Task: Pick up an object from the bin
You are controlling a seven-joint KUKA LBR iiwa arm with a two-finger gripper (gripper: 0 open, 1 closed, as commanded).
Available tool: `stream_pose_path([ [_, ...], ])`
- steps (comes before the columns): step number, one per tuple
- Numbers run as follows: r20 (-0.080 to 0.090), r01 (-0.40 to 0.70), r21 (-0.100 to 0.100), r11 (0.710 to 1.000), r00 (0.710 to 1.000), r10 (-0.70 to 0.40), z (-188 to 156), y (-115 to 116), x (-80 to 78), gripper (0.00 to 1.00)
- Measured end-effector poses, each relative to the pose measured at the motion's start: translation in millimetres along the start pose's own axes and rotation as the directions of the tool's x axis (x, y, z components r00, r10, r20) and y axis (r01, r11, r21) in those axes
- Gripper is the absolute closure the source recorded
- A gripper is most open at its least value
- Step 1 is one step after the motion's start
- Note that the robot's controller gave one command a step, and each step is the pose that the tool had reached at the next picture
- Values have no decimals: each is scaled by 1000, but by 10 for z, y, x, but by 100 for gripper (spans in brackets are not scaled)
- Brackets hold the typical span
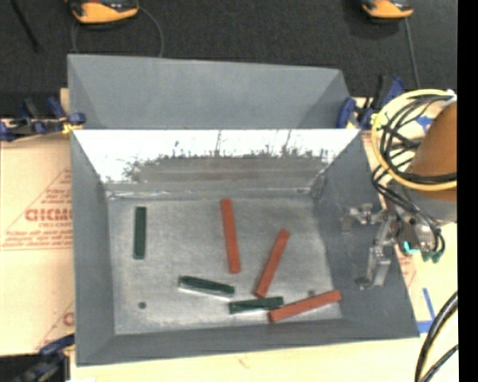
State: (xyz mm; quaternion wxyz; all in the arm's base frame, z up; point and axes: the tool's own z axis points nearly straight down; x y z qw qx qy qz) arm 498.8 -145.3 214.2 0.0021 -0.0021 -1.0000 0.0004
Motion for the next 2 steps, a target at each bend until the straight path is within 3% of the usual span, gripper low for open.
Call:
stream_pose_path([
  [1, 4, 271, 0, 963, 963, -271, 1208, 271, 196, 0],
  [2, 26, 304, 11, 953, 952, -304, 1408, 149, 194, 0],
])
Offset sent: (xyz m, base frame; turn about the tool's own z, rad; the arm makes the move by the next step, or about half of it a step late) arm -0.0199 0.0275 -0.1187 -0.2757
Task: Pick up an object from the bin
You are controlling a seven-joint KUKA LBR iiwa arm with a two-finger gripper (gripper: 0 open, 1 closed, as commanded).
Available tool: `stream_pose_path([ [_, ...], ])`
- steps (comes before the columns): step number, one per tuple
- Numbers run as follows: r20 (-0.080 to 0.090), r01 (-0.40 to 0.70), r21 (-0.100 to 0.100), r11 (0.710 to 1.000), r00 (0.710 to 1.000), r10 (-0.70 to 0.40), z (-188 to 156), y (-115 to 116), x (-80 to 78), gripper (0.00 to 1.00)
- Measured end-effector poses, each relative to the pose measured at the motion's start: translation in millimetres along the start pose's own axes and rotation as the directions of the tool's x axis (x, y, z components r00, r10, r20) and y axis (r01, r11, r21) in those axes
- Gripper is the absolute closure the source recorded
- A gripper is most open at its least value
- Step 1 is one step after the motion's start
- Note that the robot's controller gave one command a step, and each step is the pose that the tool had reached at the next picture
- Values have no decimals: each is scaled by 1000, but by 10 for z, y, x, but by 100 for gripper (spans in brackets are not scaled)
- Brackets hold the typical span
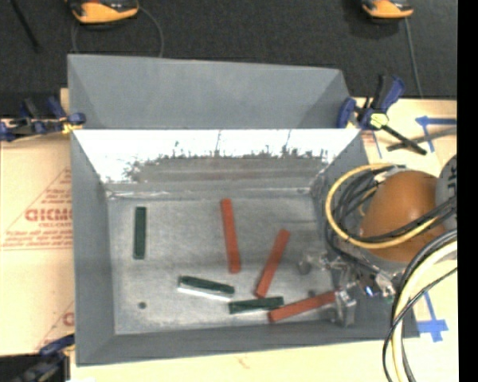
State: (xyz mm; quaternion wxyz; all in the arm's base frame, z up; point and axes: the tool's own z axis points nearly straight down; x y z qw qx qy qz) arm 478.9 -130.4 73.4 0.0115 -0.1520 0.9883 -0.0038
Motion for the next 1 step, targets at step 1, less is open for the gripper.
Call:
stream_pose_path([
  [1, -12, 4, -5, 1000, 1000, -4, 14, 17, 34, 100],
])
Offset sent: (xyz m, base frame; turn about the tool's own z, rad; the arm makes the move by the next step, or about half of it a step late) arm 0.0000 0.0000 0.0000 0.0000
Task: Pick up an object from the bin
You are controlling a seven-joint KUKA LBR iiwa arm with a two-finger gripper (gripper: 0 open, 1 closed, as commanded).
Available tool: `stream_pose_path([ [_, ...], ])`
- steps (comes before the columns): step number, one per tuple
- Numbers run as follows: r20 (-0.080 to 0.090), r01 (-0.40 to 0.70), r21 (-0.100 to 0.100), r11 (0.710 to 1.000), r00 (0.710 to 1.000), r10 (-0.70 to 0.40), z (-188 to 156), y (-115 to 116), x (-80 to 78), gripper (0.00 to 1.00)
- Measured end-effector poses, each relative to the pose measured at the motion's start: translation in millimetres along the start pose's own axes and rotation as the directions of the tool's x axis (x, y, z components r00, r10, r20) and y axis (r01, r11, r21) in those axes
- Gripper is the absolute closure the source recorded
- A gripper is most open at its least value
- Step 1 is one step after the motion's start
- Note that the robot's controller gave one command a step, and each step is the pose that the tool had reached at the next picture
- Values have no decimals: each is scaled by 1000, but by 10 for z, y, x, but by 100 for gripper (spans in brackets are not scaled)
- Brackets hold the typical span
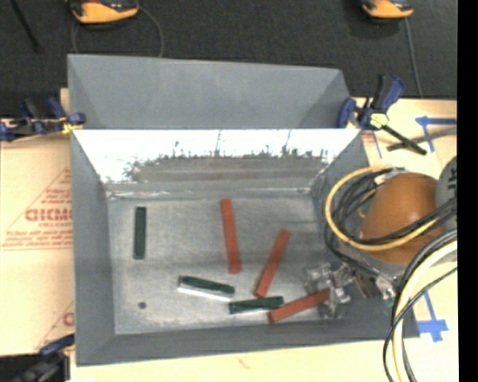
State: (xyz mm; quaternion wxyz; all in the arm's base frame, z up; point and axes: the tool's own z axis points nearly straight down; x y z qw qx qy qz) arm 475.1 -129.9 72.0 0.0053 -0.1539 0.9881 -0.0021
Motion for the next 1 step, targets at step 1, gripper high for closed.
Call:
stream_pose_path([
  [1, 1, 75, 2, 997, 997, -75, -1451, -143, -367, 100],
])
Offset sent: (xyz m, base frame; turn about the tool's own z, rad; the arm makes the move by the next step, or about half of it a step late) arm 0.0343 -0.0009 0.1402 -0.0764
